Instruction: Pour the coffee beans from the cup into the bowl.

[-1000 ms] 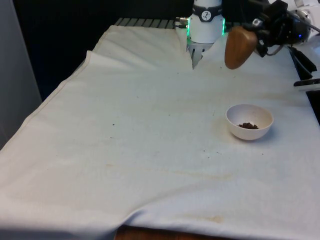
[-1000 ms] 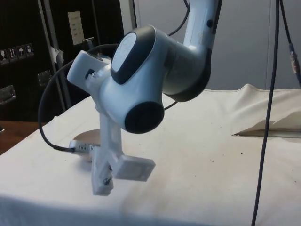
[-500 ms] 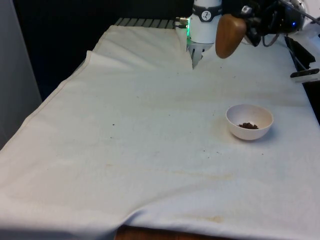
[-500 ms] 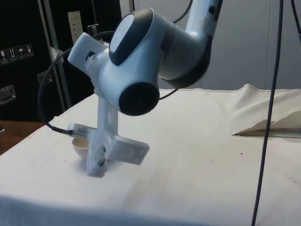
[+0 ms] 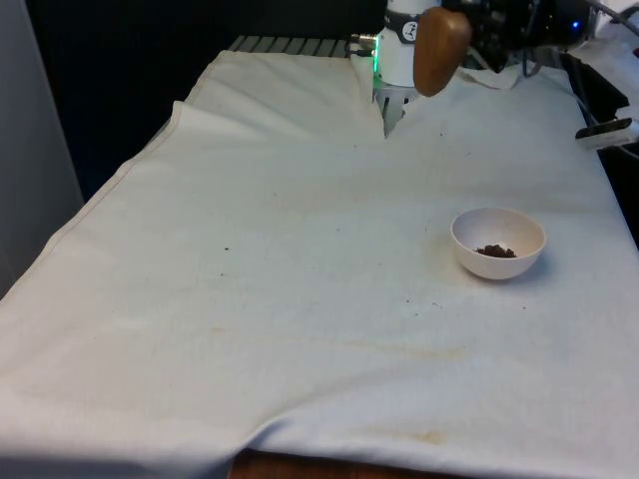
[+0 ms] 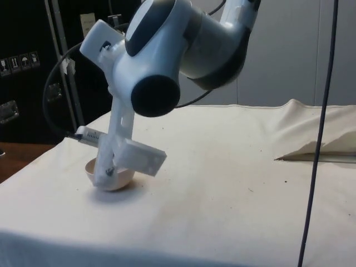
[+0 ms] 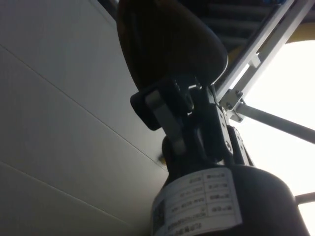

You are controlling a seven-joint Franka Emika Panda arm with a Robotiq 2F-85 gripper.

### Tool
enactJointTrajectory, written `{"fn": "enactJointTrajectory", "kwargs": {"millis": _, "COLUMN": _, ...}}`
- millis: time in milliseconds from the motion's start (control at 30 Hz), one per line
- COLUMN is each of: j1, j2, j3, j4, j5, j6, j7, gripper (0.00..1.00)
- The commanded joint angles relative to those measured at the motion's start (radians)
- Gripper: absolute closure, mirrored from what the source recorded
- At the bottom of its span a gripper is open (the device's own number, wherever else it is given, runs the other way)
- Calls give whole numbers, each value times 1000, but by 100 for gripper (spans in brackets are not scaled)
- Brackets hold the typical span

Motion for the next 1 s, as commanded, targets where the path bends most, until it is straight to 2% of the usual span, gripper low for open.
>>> {"fn": "enactJointTrajectory", "kwargs": {"millis": 0, "j1": -12, "j2": -19, "j3": 4, "j4": -9, "j5": 11, "j6": 29, "j7": 2, "gripper": 100}}
{"fn": "enactJointTrajectory", "kwargs": {"millis": 67, "j1": -14, "j2": -30, "j3": 0, "j4": -13, "j5": 20, "j6": 36, "j7": 5, "gripper": 100}}
{"fn": "enactJointTrajectory", "kwargs": {"millis": 100, "j1": -2, "j2": -15, "j3": -6, "j4": -3, "j5": 13, "j6": 11, "j7": 4, "gripper": 100}}
{"fn": "enactJointTrajectory", "kwargs": {"millis": 133, "j1": -15, "j2": -35, "j3": -3, "j4": -15, "j5": 24, "j6": 40, "j7": 7, "gripper": 100}}
{"fn": "enactJointTrajectory", "kwargs": {"millis": 400, "j1": -16, "j2": -79, "j3": -28, "j4": -25, "j5": 58, "j6": 77, "j7": 16, "gripper": 100}}
{"fn": "enactJointTrajectory", "kwargs": {"millis": 433, "j1": -7, "j2": -69, "j3": -33, "j4": -19, "j5": 51, "j6": 55, "j7": 17, "gripper": 100}}
{"fn": "enactJointTrajectory", "kwargs": {"millis": 467, "j1": -16, "j2": -83, "j3": -31, "j4": -25, "j5": 60, "j6": 80, "j7": 16, "gripper": 100}}
{"fn": "enactJointTrajectory", "kwargs": {"millis": 733, "j1": -18, "j2": -118, "j3": -47, "j4": -22, "j5": 96, "j6": 98, "j7": 18, "gripper": 100}}
{"fn": "enactJointTrajectory", "kwargs": {"millis": 767, "j1": -8, "j2": -106, "j3": -49, "j4": -19, "j5": 88, "j6": 72, "j7": 19, "gripper": 100}}
{"fn": "enactJointTrajectory", "kwargs": {"millis": 800, "j1": -18, "j2": -118, "j3": -47, "j4": -22, "j5": 96, "j6": 98, "j7": 18, "gripper": 100}}
{"fn": "enactJointTrajectory", "kwargs": {"millis": 967, "j1": -17, "j2": -137, "j3": -62, "j4": -21, "j5": 127, "j6": 119, "j7": 32, "gripper": 100}}
